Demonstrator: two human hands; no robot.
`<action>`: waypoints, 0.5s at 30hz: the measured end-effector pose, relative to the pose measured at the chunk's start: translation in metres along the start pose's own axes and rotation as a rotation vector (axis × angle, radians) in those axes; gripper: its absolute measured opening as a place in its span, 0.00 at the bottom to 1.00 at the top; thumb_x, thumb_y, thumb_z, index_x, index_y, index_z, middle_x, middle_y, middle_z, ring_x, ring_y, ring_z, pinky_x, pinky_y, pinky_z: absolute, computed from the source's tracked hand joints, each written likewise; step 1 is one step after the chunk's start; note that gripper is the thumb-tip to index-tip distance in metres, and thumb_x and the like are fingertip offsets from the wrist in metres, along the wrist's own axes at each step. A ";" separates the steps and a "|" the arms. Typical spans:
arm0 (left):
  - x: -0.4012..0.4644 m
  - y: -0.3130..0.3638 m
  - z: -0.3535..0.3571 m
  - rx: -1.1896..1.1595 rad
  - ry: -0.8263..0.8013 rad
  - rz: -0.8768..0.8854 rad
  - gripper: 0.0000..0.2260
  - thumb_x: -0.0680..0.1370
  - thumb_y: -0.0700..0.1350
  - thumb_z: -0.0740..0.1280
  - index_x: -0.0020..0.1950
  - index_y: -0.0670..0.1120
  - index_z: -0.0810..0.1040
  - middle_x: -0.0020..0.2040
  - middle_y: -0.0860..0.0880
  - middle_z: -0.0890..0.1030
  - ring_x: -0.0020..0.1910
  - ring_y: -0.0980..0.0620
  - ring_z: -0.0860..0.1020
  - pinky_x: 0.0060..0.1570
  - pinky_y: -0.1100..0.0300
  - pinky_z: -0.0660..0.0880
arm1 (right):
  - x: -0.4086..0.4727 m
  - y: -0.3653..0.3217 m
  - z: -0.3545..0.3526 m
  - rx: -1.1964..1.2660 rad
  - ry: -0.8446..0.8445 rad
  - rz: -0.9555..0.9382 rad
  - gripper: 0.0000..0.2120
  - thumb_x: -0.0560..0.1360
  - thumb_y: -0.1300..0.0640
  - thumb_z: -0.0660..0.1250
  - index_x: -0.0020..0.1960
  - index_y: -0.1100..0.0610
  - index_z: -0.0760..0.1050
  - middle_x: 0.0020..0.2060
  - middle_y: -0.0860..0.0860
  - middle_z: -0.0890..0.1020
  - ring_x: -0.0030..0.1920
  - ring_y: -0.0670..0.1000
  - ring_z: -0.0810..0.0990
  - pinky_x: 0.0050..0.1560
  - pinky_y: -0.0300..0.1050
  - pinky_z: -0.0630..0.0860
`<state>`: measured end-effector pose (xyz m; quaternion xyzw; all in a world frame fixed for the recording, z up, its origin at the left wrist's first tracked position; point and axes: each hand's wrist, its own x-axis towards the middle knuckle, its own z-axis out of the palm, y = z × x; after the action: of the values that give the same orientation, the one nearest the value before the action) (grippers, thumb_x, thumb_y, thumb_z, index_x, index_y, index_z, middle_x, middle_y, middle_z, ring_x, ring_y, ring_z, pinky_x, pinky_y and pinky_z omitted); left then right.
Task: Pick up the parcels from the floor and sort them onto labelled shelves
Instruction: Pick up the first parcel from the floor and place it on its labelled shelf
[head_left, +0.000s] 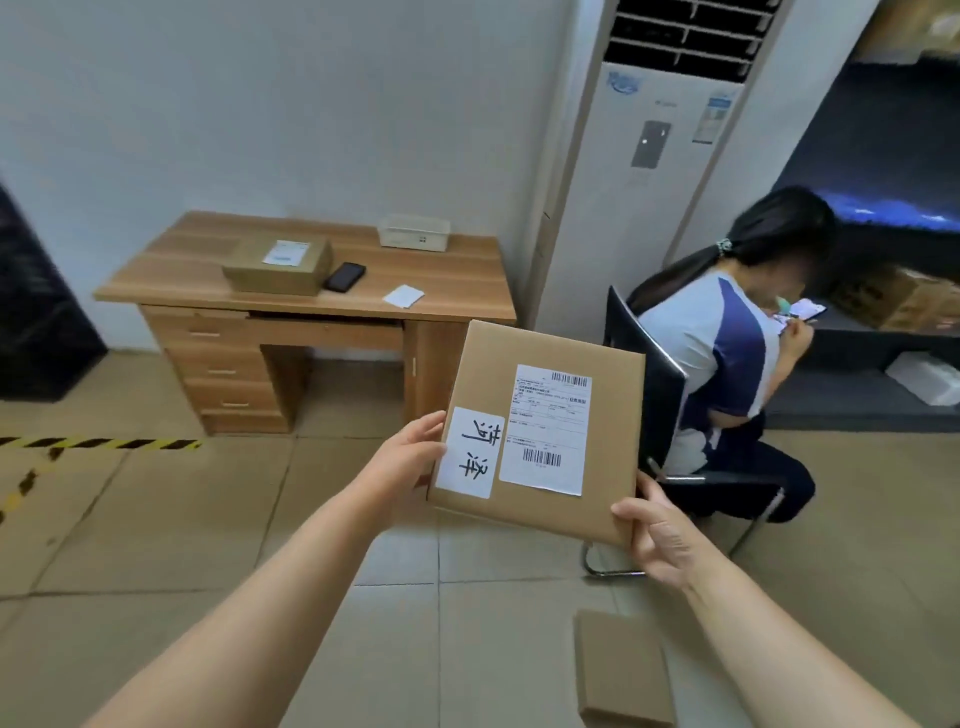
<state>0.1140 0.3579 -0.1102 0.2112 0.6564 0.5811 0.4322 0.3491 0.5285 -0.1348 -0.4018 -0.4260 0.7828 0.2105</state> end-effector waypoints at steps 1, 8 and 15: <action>-0.002 0.000 -0.027 -0.009 0.036 -0.001 0.23 0.76 0.36 0.60 0.68 0.53 0.71 0.63 0.56 0.77 0.52 0.59 0.80 0.40 0.63 0.75 | 0.009 0.004 0.027 -0.008 -0.029 0.006 0.33 0.67 0.73 0.61 0.70 0.55 0.62 0.50 0.55 0.81 0.46 0.53 0.80 0.41 0.42 0.79; -0.036 0.002 -0.191 -0.090 0.290 0.036 0.22 0.76 0.34 0.59 0.66 0.54 0.71 0.51 0.62 0.79 0.48 0.60 0.79 0.37 0.65 0.74 | 0.066 0.042 0.201 -0.123 -0.245 0.052 0.31 0.69 0.75 0.59 0.70 0.58 0.63 0.51 0.57 0.81 0.48 0.54 0.80 0.43 0.40 0.81; -0.085 -0.018 -0.307 -0.169 0.572 0.053 0.22 0.76 0.34 0.58 0.65 0.54 0.71 0.55 0.59 0.80 0.46 0.62 0.81 0.35 0.66 0.74 | 0.096 0.080 0.347 -0.243 -0.489 0.144 0.30 0.70 0.76 0.56 0.68 0.57 0.64 0.54 0.59 0.80 0.42 0.49 0.85 0.35 0.37 0.80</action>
<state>-0.0861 0.1094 -0.1148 0.0193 0.6950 0.6808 0.2304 0.0128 0.3760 -0.1358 -0.2526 -0.5254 0.8125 -0.0043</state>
